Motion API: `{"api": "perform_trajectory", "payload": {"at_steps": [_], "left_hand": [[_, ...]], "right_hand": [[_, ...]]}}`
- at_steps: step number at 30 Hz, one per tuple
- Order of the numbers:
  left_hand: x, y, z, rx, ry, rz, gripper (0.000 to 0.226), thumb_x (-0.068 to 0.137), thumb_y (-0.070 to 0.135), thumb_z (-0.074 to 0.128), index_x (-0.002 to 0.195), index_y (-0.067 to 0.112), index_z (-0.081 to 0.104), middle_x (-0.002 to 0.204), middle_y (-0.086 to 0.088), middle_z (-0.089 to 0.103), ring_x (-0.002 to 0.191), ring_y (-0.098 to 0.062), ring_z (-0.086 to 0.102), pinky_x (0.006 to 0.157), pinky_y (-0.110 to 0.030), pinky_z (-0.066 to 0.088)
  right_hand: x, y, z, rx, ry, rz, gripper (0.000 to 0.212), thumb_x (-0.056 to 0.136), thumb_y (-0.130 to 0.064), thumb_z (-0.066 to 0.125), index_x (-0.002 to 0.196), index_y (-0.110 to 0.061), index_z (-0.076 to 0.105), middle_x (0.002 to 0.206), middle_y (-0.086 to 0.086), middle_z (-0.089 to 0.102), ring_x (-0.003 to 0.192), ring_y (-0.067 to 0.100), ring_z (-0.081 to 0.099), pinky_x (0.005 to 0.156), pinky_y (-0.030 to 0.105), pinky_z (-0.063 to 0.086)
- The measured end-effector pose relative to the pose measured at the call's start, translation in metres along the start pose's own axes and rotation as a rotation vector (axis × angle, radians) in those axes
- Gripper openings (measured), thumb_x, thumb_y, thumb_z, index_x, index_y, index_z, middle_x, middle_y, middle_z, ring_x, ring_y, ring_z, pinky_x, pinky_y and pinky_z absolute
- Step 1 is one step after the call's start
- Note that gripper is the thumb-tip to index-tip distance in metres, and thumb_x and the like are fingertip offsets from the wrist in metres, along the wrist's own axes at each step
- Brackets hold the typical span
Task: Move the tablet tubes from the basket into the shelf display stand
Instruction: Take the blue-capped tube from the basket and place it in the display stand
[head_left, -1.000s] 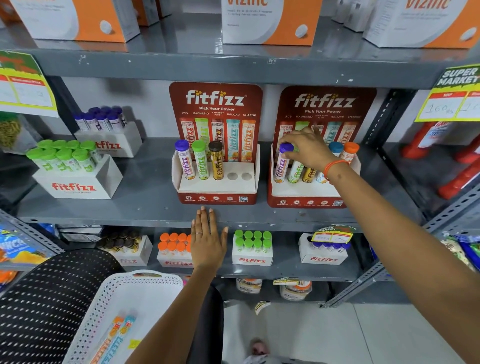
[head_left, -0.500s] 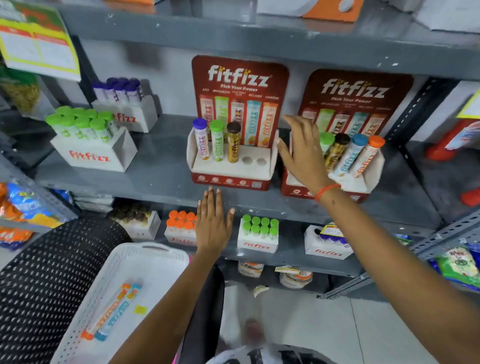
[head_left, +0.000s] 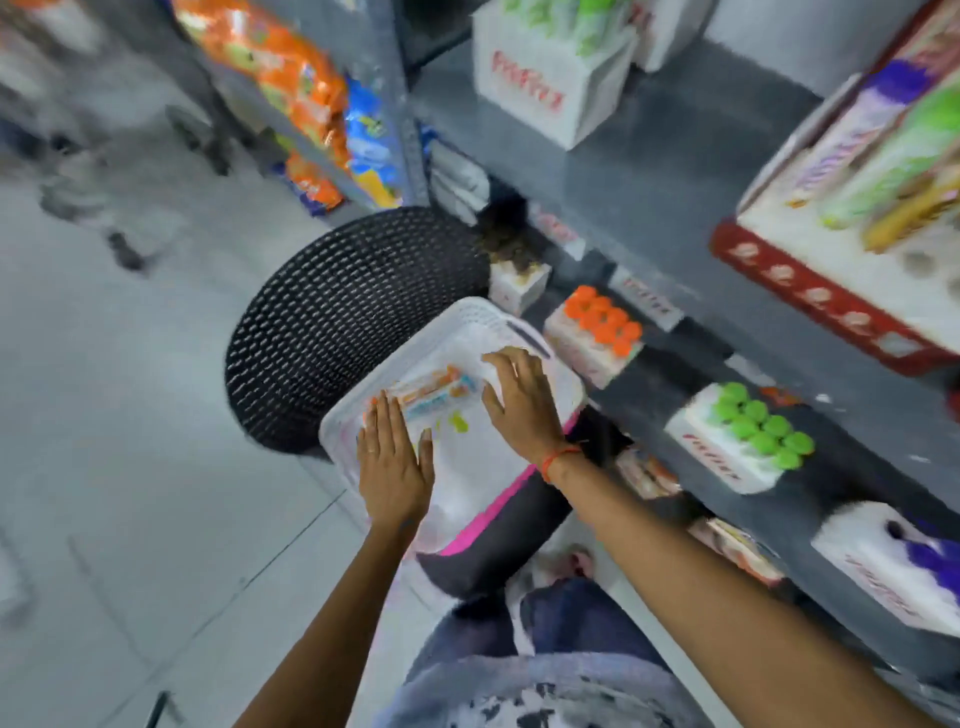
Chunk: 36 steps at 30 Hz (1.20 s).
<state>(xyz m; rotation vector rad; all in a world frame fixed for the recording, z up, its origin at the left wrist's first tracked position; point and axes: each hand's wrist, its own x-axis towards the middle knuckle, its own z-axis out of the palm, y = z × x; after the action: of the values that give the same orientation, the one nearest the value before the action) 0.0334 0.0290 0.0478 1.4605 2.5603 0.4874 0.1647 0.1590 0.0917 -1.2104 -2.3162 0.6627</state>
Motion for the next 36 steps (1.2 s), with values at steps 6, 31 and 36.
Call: {"api": "perform_trajectory", "payload": {"at_steps": [6, 31, 36], "left_hand": [[-0.021, -0.059, 0.011, 0.041, -0.14, -0.256, 0.067, 0.096, 0.047, 0.015, 0.144, 0.0, 0.025, 0.149, -0.02, 0.031, 0.137, -0.033, 0.031, 0.112, -0.048, 0.027], [0.008, 0.0, 0.018, 0.143, -0.168, 0.012, 0.068, 0.094, 0.044, 0.019, 0.143, -0.003, 0.025, 0.152, -0.019, 0.026, 0.141, -0.03, 0.025, 0.115, -0.043, 0.013], [0.041, 0.058, 0.012, 0.071, -0.103, 0.187, 0.062, 0.096, 0.039, 0.027, 0.143, -0.001, 0.026, 0.151, -0.019, 0.029, 0.14, -0.028, 0.026, 0.116, -0.04, 0.014]], "right_hand": [[0.016, -0.03, 0.097, -0.177, -0.531, -0.122, 0.041, 0.082, -0.006, 0.054, 0.122, -0.001, 0.05, 0.128, 0.022, 0.054, 0.127, 0.04, 0.04, 0.104, 0.049, 0.038], [-0.003, -0.008, -0.04, 0.038, -0.218, 0.054, 0.036, 0.078, 0.005, 0.056, 0.112, -0.004, 0.053, 0.119, 0.017, 0.053, 0.1, 0.036, 0.059, 0.085, 0.033, 0.047], [-0.015, -0.007, -0.119, 0.126, -0.055, 0.32, 0.027, 0.068, -0.001, 0.068, 0.092, -0.009, 0.061, 0.097, 0.008, 0.056, 0.088, 0.022, 0.054, 0.074, 0.022, 0.037]]}}
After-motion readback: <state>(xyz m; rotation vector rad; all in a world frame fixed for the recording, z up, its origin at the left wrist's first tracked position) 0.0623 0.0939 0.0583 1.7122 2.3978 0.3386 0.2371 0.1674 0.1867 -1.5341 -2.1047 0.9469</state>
